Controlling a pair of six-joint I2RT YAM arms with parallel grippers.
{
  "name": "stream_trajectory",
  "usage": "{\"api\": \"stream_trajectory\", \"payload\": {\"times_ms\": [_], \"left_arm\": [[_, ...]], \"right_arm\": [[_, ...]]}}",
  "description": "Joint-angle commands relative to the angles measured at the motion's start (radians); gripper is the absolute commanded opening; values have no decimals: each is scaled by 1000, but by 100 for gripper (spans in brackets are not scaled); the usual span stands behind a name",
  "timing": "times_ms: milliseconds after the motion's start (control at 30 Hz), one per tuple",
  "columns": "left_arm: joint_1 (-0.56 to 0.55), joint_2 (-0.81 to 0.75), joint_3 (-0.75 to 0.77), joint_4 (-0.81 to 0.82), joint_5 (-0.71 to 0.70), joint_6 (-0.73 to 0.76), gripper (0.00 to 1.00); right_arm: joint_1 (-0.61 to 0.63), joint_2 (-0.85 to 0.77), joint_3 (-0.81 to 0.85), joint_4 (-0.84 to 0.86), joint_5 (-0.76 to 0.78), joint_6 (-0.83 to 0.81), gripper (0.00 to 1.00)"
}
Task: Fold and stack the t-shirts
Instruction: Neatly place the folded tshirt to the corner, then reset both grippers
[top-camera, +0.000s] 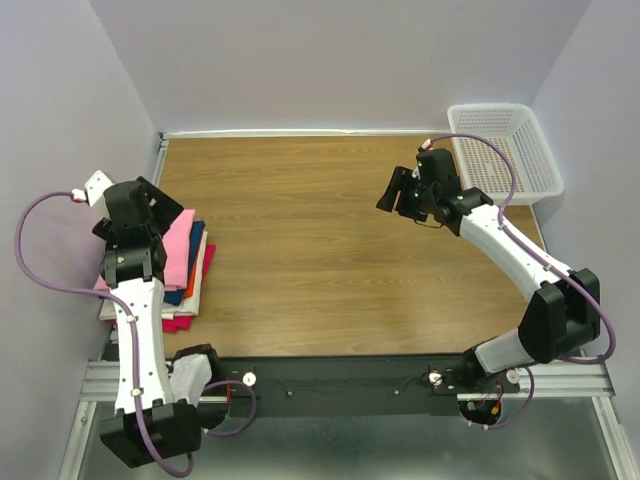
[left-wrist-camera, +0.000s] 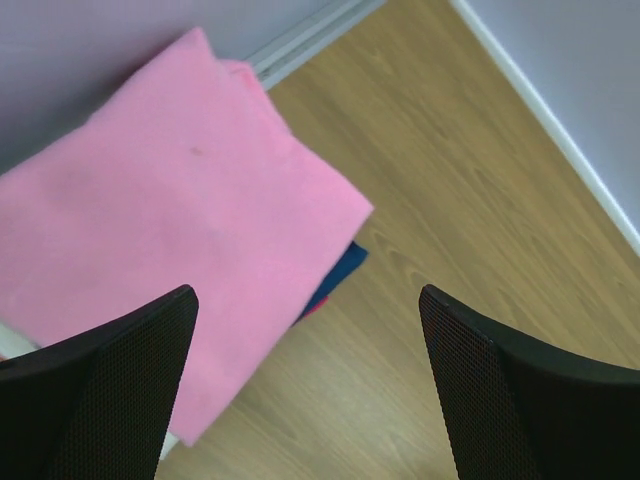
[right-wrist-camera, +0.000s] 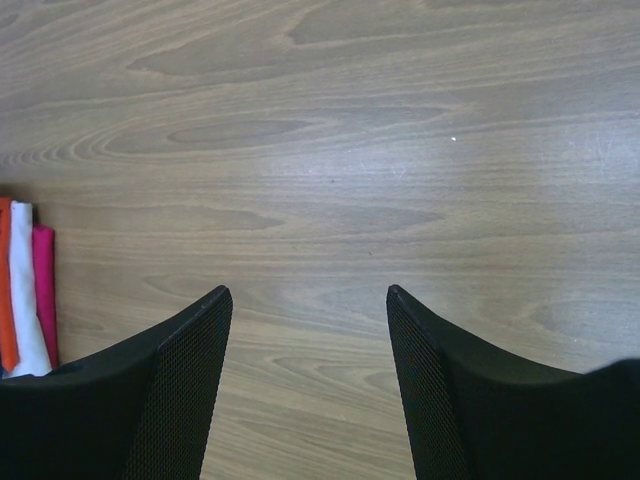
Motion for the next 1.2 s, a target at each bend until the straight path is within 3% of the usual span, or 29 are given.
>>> {"api": "stream_trajectory", "payload": {"times_ms": [0, 133, 267, 500, 800, 1167], "left_arm": [[-89, -26, -33, 110, 121, 1, 98], [-396, 0, -42, 148, 23, -93, 98], [-569, 29, -76, 254, 38, -107, 98], [-853, 167, -47, 362, -68, -73, 98], [-910, 227, -111, 495, 4, 25, 98], [-910, 193, -81, 465, 12, 57, 98]], "right_arm": [[7, -54, -32, -15, 23, -1, 70], [7, -121, -59, -15, 38, -11, 70], [5, -175, -93, -15, 93, -4, 70], [7, -293, -165, -11, 167, -20, 70], [5, -475, -272, -8, 279, -1, 70], [5, -538, -300, 3, 345, -9, 68]]}}
